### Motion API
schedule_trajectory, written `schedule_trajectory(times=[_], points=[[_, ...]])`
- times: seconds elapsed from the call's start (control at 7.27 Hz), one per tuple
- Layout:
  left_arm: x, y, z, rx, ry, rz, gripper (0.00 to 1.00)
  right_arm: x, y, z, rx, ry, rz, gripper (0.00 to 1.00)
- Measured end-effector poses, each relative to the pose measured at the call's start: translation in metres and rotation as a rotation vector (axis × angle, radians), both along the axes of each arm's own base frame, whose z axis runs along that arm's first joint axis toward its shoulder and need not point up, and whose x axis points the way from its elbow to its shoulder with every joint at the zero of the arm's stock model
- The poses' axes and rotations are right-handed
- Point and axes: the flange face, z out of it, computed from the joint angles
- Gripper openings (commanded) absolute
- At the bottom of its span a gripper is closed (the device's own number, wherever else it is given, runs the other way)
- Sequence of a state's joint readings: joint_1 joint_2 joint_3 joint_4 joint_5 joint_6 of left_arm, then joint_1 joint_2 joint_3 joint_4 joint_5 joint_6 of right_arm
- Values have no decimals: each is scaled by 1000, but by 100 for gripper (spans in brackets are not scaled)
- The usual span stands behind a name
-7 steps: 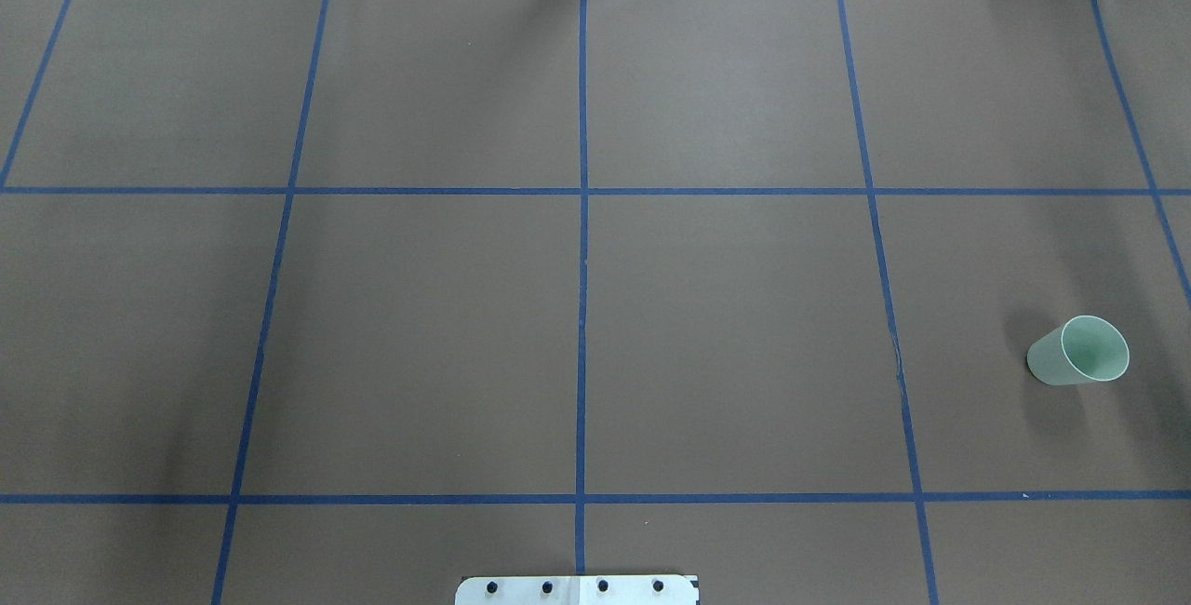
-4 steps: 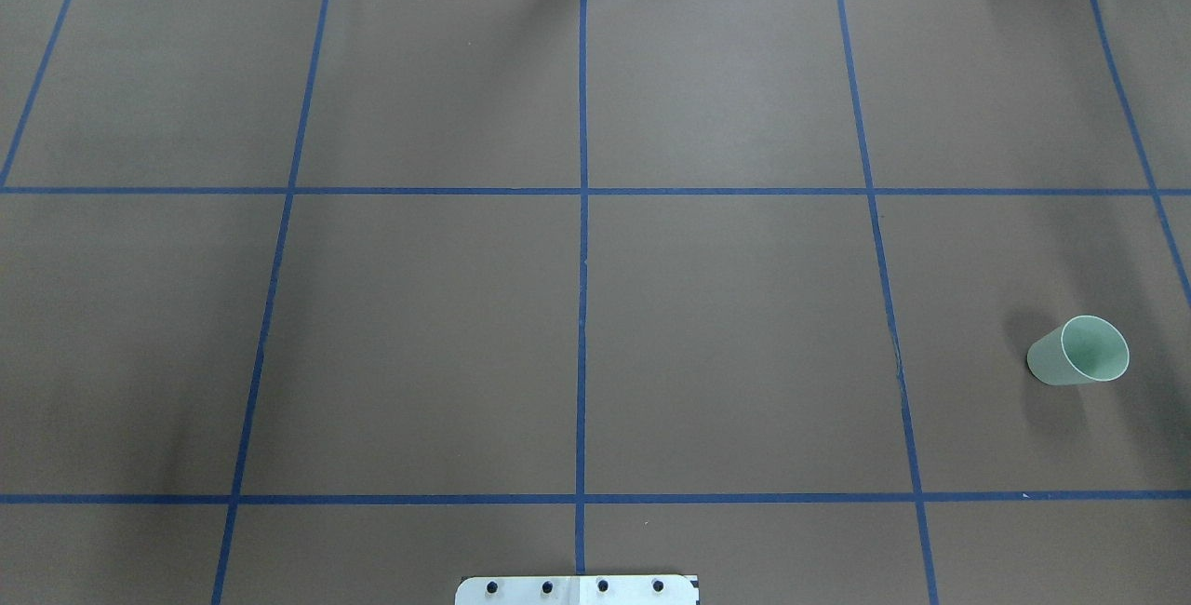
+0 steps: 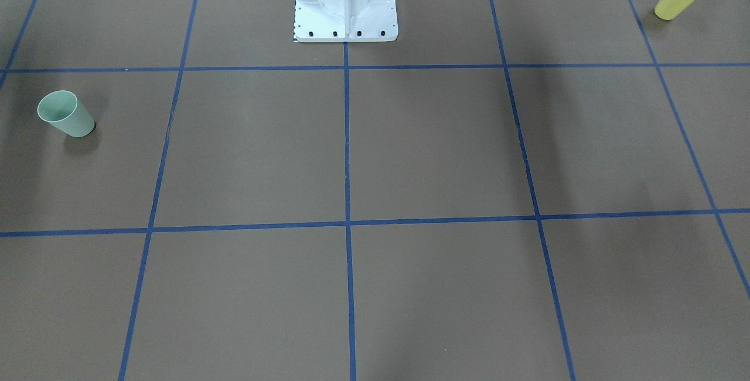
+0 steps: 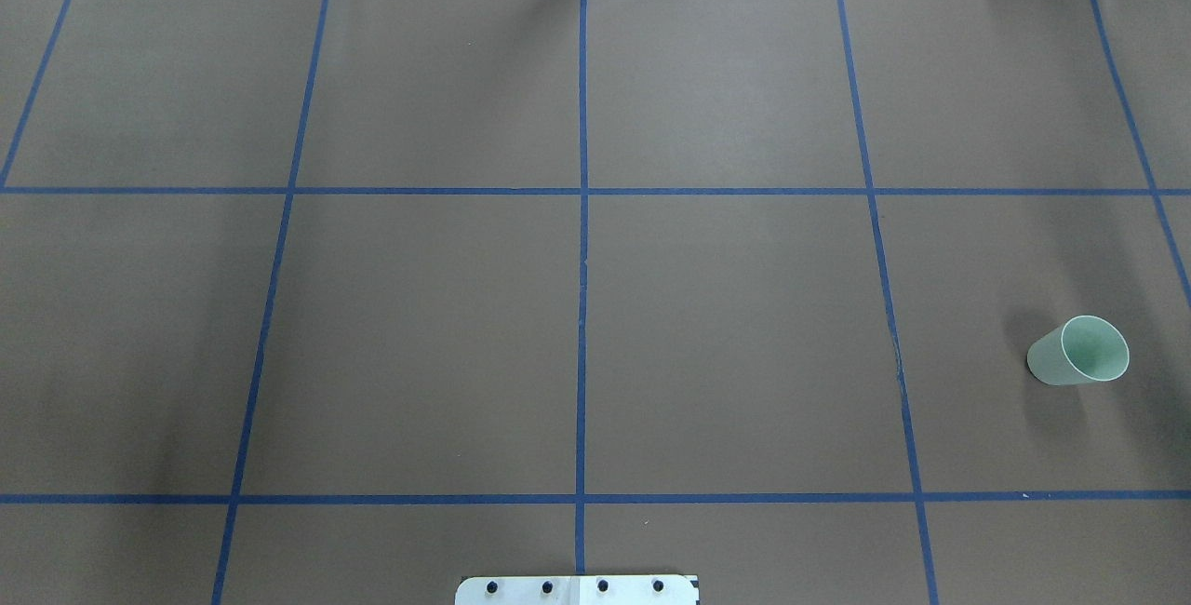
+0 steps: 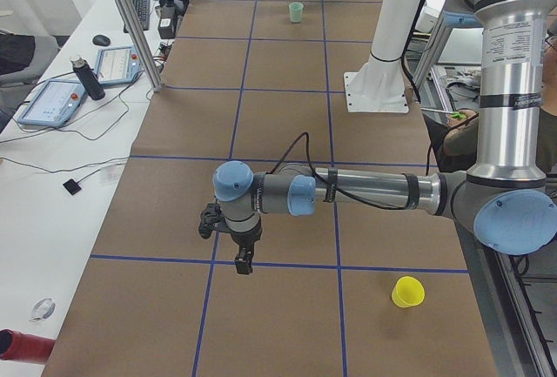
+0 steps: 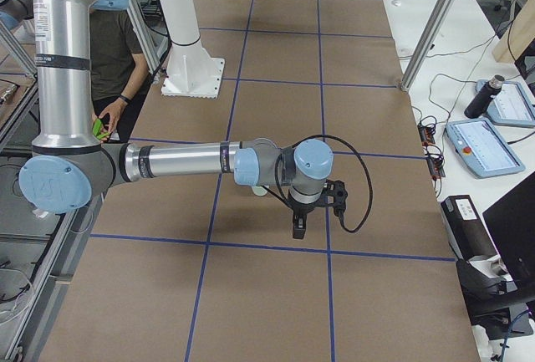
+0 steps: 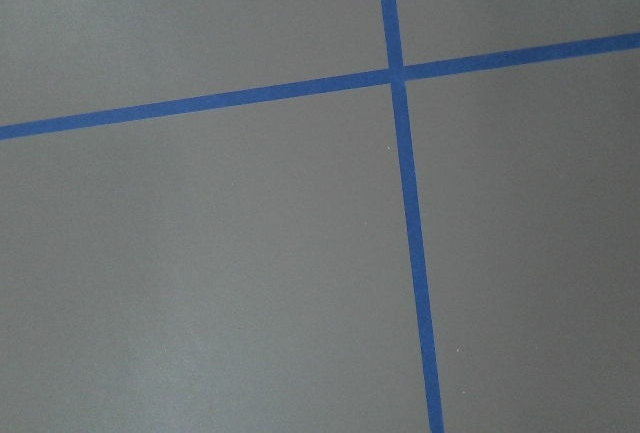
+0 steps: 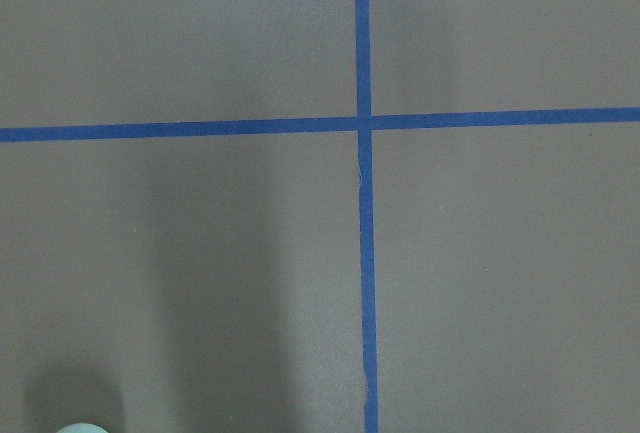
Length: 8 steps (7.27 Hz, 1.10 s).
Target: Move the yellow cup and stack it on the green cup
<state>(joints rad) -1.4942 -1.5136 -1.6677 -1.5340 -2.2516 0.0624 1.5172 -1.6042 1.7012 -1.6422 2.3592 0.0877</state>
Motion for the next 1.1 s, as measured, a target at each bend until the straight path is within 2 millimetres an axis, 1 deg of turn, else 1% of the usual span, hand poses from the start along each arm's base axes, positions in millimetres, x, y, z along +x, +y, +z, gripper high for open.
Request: schedule_trajectory(times=[0.28, 0.55, 0.69, 0.83, 1.1], points=[[3, 1, -2, -6, 44, -1, 100, -7, -2, -12, 21, -23, -12, 100], [10, 0, -8, -4, 118, 2, 100, -24, -5, -24, 56, -41, -45, 100], [13, -1, -10, 4, 140, 5, 100, -31, -7, -27, 93, -45, -61, 100], [15, 0, -11, 4, 163, 7, 100, -38, -8, -24, 129, -49, -76, 100], [20, 0, -16, 7, 200, 12, 100, -59, -10, -16, 181, -58, -117, 100]])
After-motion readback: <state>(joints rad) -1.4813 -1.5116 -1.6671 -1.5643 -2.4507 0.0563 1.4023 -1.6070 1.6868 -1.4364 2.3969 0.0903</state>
